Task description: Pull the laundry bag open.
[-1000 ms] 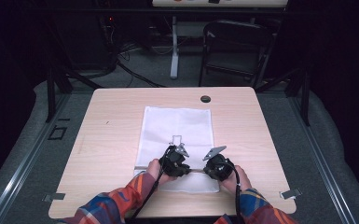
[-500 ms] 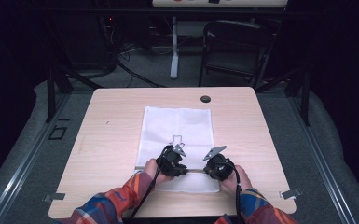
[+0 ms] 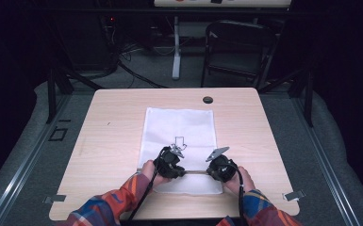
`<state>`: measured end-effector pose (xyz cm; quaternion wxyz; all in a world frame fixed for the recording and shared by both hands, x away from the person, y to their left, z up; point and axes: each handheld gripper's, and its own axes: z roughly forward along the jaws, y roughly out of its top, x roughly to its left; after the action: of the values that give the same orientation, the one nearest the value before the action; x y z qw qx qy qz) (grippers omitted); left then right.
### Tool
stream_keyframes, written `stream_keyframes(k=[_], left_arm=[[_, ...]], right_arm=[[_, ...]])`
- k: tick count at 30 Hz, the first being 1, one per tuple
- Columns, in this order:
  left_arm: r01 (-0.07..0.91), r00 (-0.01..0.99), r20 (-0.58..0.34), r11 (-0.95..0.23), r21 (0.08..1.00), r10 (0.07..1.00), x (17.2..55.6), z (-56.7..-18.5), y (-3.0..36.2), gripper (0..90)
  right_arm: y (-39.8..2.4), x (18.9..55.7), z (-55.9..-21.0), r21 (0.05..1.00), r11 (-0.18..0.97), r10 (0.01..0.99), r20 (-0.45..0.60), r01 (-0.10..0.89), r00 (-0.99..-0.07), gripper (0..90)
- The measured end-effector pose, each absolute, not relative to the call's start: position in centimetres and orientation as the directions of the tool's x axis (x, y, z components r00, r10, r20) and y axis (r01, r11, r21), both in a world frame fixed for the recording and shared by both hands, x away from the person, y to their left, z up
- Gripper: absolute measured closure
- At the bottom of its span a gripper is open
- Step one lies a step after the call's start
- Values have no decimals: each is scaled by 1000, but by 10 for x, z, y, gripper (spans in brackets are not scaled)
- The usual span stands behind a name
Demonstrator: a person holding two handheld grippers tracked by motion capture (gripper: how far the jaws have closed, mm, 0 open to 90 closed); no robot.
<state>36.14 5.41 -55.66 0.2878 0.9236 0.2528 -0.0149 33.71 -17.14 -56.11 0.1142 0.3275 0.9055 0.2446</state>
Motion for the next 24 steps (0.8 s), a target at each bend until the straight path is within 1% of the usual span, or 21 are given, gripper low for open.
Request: stream_keyframes(k=[10, 14, 16, 20, 22, 24], left_arm=[[498, 858, -181, -691, 523, 481, 361, -554, 70, 810], [502, 855, -182, -686, 527, 486, 361, -554, 73, 810], [499, 857, -177, -691, 523, 485, 361, -553, 75, 810], [506, 852, -182, -682, 529, 491, 360, -552, 77, 810], [508, 851, -184, -681, 527, 492, 361, -552, 79, 810], [509, 850, -186, -680, 528, 493, 361, -552, 80, 810]], right_arm=[[-171, 338, -561, 514, 662, 652, -37, 545, -757, 900], [-171, 339, -560, 510, 666, 648, -35, 544, -761, 900], [-171, 338, -561, 522, 654, 655, -30, 547, -755, 900], [-172, 338, -561, 512, 667, 650, -44, 541, -759, 900], [-171, 338, -562, 529, 649, 657, -24, 548, -754, 900], [-172, 338, -561, 524, 654, 655, -32, 546, -755, 900]])
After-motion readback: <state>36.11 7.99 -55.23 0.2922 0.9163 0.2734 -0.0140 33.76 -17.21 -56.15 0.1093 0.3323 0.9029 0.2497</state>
